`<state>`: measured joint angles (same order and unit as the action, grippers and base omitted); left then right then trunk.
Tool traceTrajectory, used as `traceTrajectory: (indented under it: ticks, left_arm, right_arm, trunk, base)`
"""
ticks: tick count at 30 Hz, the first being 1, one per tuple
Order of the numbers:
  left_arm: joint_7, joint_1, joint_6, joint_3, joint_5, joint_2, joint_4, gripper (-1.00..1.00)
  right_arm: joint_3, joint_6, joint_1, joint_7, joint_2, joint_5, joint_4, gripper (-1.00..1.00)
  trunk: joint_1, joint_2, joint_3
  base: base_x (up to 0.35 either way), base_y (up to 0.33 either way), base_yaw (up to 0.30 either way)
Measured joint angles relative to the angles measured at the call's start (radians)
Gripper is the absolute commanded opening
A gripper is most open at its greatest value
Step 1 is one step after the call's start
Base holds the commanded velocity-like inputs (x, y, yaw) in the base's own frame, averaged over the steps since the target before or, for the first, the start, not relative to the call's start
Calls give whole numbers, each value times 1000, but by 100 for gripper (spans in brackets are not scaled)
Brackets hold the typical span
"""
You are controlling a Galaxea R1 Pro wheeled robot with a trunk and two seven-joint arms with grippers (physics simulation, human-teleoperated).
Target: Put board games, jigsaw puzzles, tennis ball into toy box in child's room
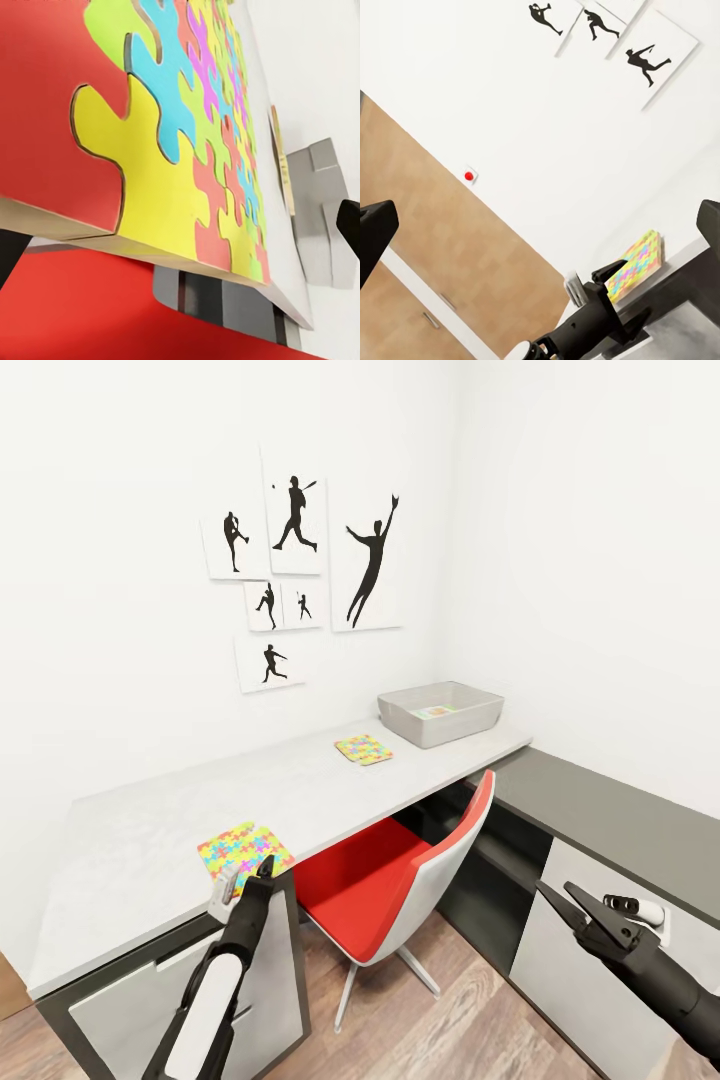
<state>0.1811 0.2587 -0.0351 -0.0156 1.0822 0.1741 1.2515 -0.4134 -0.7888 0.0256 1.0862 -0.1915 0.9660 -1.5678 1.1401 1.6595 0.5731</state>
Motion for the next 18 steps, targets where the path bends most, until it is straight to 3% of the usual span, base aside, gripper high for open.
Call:
traceTrajectory:
  ticks: [18]
  left_arm:
    - [0,0,0,-6,0,0,-1,100]
  right_arm:
    - [0,0,0,0,0,0,0,100]
  trunk:
    - [0,0,0]
  base:
    - [0,0,0]
